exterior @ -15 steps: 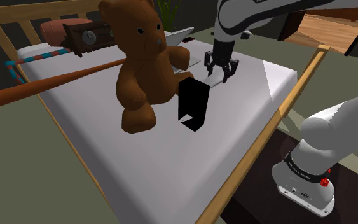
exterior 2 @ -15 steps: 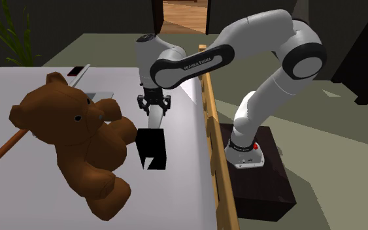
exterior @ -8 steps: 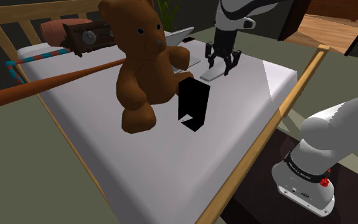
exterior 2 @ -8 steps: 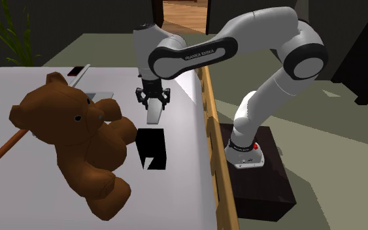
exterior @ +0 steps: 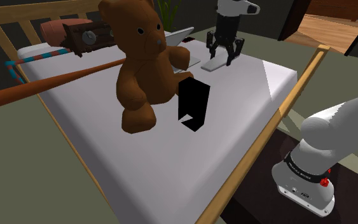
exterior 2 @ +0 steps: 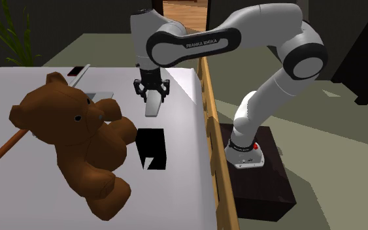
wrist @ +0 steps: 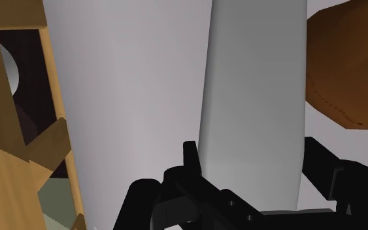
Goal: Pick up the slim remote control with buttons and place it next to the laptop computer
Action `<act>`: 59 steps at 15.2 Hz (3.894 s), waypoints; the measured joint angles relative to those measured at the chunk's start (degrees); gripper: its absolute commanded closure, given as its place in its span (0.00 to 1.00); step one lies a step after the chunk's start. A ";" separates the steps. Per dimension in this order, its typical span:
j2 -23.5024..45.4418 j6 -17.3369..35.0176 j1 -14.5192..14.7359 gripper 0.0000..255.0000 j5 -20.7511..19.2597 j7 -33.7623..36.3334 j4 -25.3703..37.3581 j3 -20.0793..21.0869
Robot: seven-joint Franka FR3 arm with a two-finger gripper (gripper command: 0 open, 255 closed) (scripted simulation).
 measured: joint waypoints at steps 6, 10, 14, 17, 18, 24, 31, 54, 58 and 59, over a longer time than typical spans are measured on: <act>0.37 -4.54 -0.25 1.00 -0.44 0.26 4.89 -0.44; 0.62 -7.58 -0.43 1.00 -0.72 0.32 8.17 -0.80; 3.35 -9.13 -1.26 1.00 -1.85 -0.14 12.28 -1.13; 8.00 -8.70 -2.63 1.00 -3.74 -1.51 16.15 -1.76; 10.09 -8.78 -3.15 1.00 -4.54 -1.93 18.13 -1.96; 21.72 -9.26 -5.24 1.00 -8.95 -4.08 29.39 -2.88; 36.93 -13.21 -5.74 1.00 -14.28 -6.03 47.61 -3.83; 49.74 -5.45 -6.50 1.00 -18.06 -8.44 52.11 -5.21; 49.33 -2.17 -6.92 1.00 -17.96 -8.44 48.43 -5.27; 49.26 -1.34 -7.03 1.00 -17.94 -8.44 47.53 -5.30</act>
